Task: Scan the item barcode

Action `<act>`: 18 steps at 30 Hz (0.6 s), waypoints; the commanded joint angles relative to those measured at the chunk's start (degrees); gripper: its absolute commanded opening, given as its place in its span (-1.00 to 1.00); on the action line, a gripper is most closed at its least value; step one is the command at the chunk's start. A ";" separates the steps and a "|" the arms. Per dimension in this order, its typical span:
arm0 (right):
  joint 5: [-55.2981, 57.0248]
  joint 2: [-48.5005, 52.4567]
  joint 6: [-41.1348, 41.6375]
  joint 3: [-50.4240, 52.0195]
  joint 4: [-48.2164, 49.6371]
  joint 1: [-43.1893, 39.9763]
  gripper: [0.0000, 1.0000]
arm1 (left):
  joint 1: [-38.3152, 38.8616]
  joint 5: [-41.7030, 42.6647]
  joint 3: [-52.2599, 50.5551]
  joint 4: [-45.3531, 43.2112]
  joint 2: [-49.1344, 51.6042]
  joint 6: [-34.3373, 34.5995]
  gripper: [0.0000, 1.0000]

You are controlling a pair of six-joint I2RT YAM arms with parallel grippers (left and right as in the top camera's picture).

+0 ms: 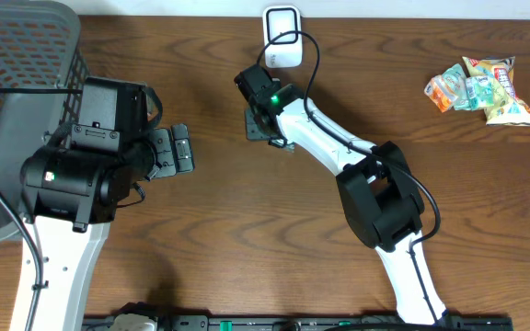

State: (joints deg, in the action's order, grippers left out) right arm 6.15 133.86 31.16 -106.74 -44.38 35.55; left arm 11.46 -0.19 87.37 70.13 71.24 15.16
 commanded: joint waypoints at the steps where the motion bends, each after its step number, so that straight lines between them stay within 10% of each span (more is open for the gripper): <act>1: 1.49 -3.23 0.50 -0.09 -1.77 -0.24 -0.86 | 0.09 -0.52 0.61 0.13 -0.09 -0.11 0.96; 14: 1.46 -10.91 0.50 -0.09 -7.50 -1.77 -0.81 | 0.09 -0.52 0.61 0.13 -0.09 -0.11 0.96; 17: 1.44 -13.00 0.50 -0.09 -8.57 -2.14 -0.47 | 0.09 -0.52 0.61 0.13 -0.09 -0.11 0.96; 18: 1.49 -13.68 0.48 -0.09 -8.92 -2.29 0.55 | 0.09 -0.52 0.61 0.13 -0.09 -0.11 0.95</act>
State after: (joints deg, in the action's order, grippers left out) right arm 6.72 123.79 31.31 -106.74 -52.62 34.20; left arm 11.46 -0.19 87.37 70.13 71.24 15.16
